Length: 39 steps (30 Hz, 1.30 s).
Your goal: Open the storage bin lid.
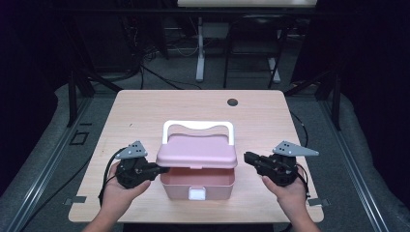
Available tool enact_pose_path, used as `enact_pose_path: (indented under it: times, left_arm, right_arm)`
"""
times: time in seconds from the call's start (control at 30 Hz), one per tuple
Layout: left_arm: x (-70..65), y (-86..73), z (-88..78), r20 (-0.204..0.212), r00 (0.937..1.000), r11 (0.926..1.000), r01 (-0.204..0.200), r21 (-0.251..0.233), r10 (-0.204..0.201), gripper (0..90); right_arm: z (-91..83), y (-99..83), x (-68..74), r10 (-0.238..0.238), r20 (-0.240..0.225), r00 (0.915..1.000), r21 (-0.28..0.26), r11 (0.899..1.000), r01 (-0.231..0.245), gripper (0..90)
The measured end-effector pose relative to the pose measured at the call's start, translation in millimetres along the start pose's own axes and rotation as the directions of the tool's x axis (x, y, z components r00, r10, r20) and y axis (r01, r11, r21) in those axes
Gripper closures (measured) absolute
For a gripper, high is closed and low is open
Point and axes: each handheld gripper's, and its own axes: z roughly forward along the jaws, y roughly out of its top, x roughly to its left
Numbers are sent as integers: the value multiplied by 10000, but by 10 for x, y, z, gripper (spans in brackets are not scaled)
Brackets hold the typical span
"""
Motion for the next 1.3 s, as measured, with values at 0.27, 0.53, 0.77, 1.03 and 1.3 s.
enact_pose_path:
  times: [0.27, 0.53, 0.77, 1.03, 1.3]
  left_arm:
    - [-4, 29, -10, -34, 9999, 9999, -139, -78, 139, 861]
    - [-4, 52, -19, -91, 9999, 9999, -146, -78, 146, 870]
    - [30, 71, -26, -34, 10000, 9999, -37, -109, 37, 899]
    - [28, 133, -34, -167, 9998, 9998, -142, -148, 140, 899]
    - [38, 190, -45, -227, 9995, 9996, -211, -199, 207, 900]
  right_arm:
    - [16, -94, 74, -150, -77, 9999, 206, 9997, 151, 878]
    - [75, -165, 187, -303, -222, 9993, 423, 9986, 312, 893]
    - [188, -228, 256, -277, -492, 9984, 667, 9973, 309, 898]
    - [300, -271, 351, -319, -746, 9967, 891, 9953, 385, 899]
    - [385, -325, 394, -417, -843, 9956, 992, 9938, 501, 899]
